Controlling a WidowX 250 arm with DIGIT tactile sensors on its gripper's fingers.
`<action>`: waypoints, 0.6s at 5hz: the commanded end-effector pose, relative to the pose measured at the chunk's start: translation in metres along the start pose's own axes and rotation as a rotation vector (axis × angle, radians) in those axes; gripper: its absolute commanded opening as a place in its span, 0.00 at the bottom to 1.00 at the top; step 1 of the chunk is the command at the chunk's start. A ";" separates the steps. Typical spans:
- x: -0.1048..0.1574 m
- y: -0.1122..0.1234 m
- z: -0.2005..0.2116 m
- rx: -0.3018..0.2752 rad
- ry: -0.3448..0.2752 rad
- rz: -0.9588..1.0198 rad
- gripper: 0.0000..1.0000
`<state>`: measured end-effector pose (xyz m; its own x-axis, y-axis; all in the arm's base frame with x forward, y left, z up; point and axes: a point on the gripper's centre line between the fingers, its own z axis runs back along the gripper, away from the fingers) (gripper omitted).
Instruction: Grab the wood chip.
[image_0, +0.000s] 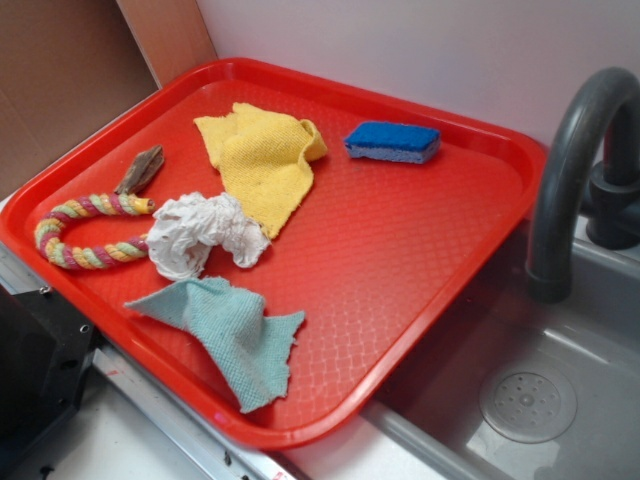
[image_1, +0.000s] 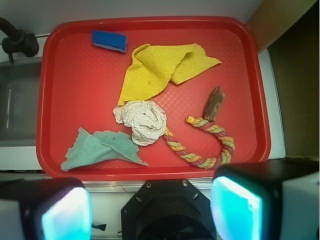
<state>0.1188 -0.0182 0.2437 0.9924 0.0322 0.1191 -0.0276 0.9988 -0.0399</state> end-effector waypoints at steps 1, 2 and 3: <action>0.000 0.000 0.000 0.000 0.000 0.000 1.00; 0.014 0.021 -0.011 0.005 -0.052 0.249 1.00; 0.022 0.035 -0.019 0.018 -0.066 0.425 1.00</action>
<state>0.1421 0.0149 0.2205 0.8896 0.4350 0.1392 -0.4284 0.9004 -0.0757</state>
